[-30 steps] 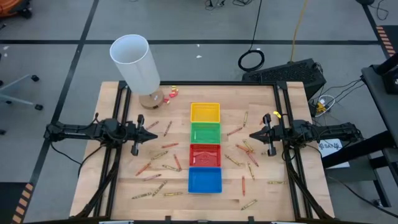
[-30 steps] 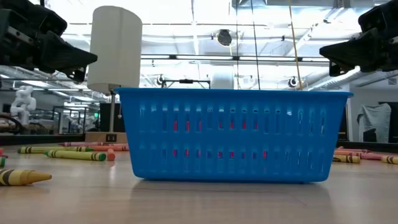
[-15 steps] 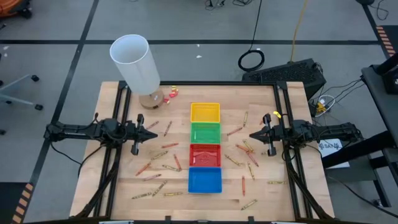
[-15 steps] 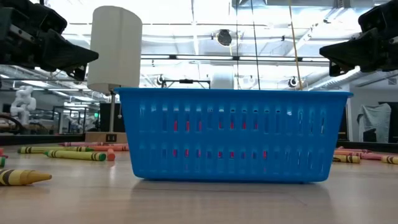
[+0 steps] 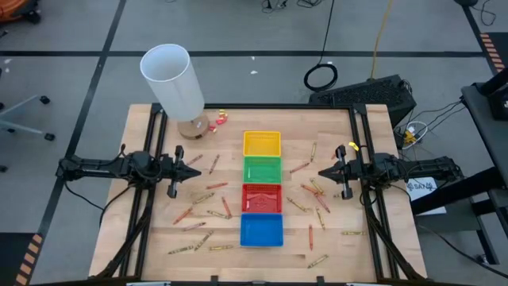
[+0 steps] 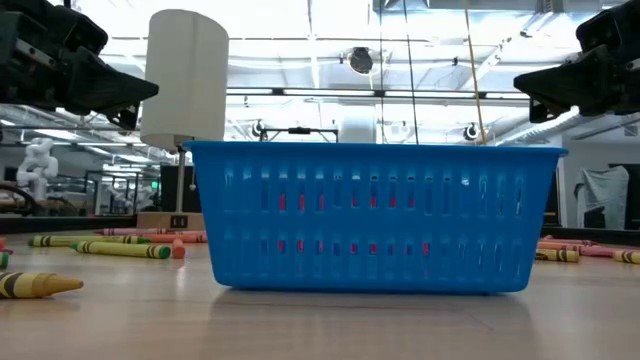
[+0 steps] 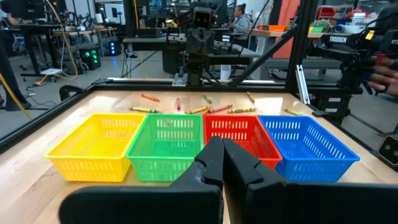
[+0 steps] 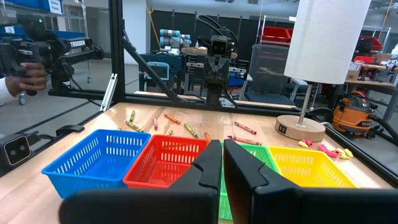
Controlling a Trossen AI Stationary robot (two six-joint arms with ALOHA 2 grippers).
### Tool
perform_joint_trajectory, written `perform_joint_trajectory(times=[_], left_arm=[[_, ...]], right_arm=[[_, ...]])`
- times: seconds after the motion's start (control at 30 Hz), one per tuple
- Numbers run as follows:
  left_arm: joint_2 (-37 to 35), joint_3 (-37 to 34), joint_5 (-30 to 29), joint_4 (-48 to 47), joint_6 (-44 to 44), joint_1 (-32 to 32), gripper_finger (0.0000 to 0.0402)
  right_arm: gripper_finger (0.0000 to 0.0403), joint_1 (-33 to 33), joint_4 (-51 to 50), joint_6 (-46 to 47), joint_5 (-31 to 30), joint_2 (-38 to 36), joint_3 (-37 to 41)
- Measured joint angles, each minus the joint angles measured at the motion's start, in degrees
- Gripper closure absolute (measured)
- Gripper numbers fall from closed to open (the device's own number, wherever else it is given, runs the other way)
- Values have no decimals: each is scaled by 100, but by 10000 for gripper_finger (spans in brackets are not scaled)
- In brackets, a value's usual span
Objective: Sort crayons
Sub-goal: Put the red crayon into the blue bin
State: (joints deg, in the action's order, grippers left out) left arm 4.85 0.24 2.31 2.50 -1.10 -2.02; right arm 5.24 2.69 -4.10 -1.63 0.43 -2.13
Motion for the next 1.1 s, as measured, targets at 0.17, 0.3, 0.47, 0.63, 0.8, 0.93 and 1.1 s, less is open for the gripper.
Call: perform_joint_trajectory(times=[0.17,0.3,0.47,0.63,0.8,0.93,1.1], left_arm=[[-1,1,0,0,0,0,402],[0,1,-70,70,-7,1,402],[1,1,-161,327,78,2,402],[6,242,-646,371,19,2,402],[5,886,-688,-176,-9,6,402],[107,1648,-707,-996,-13,6,402],[473,2590,-710,-1723,-15,6,402]], right_arm=[[399,-1,0,0,0,0,-1],[399,1,-25,2,0,-1,-2],[399,1,-62,312,4,1,0],[399,1,-61,903,2,1,0],[399,1,-69,1272,20,1,0],[399,1,-74,1309,22,1,-2],[399,0,-109,1298,26,1,0]])
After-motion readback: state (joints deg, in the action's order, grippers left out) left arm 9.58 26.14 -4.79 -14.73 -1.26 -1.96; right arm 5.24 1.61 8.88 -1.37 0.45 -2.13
